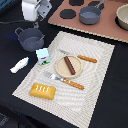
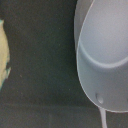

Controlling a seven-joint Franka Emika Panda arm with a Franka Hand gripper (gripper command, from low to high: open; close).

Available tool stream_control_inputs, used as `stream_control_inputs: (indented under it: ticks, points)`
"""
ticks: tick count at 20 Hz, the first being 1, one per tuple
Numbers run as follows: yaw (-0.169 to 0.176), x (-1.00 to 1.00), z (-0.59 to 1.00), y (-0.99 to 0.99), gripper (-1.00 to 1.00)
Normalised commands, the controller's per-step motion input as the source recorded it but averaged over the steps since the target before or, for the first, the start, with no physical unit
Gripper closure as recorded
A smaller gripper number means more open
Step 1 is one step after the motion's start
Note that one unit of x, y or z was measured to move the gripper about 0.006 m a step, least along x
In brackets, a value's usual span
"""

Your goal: Interact with the objects in diverse but meaningful ways.

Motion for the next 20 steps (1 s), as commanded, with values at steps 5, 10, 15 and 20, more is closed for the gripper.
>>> stream_control_inputs:
  ticks: [5,10,15,20]
  points:
    - [-0.054,-0.24,-0.34,0.00,-1.00]
    - [-0.038,-0.05,-0.31,0.01,-1.00]
    - [-0.034,-0.03,-0.34,0.03,-1.00]
    - [-0.031,-0.01,-0.35,0.04,-1.00]
